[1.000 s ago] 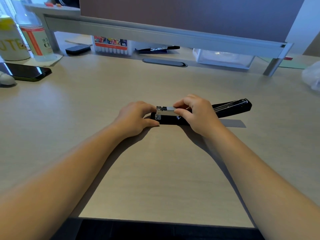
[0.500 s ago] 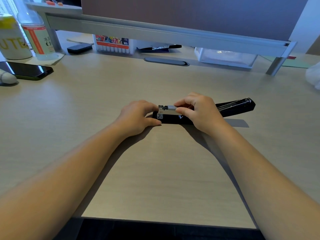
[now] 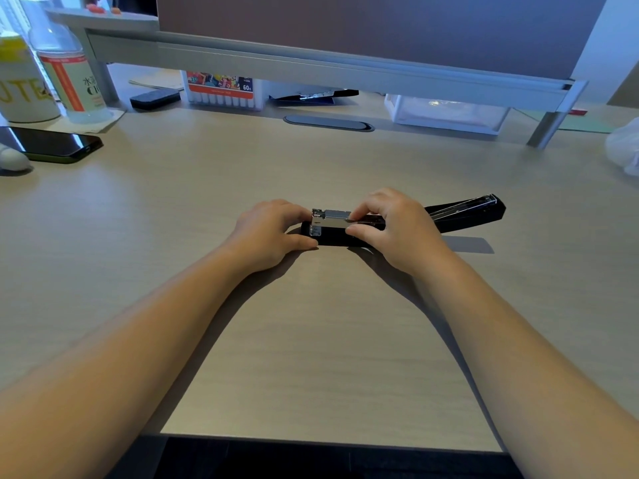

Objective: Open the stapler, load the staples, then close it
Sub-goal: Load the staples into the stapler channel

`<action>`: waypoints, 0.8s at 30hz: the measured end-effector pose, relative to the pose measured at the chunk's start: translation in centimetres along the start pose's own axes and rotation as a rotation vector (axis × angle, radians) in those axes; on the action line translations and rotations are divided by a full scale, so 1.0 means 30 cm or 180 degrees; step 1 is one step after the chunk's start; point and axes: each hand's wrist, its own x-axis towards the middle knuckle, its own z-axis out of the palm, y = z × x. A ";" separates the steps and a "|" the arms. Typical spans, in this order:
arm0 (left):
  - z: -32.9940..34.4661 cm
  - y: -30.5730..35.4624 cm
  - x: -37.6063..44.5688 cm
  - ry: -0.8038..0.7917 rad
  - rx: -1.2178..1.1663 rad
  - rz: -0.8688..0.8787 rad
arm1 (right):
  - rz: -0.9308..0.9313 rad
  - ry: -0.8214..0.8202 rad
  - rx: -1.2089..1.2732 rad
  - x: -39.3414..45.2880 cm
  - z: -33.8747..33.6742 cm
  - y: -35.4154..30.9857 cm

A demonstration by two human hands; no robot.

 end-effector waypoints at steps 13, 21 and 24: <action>0.000 -0.013 0.015 0.0027 0.0062 -0.0059 | 0.0044 0.0297 -0.0259 -0.010 -0.004 0.009; -0.016 -0.028 0.024 0.0153 0.0165 -0.0113 | 0.1282 0.1172 -0.0783 -0.039 -0.048 0.103; -0.017 -0.025 0.020 0.0173 0.0131 -0.0099 | 0.1590 0.1461 0.0233 -0.043 -0.048 0.099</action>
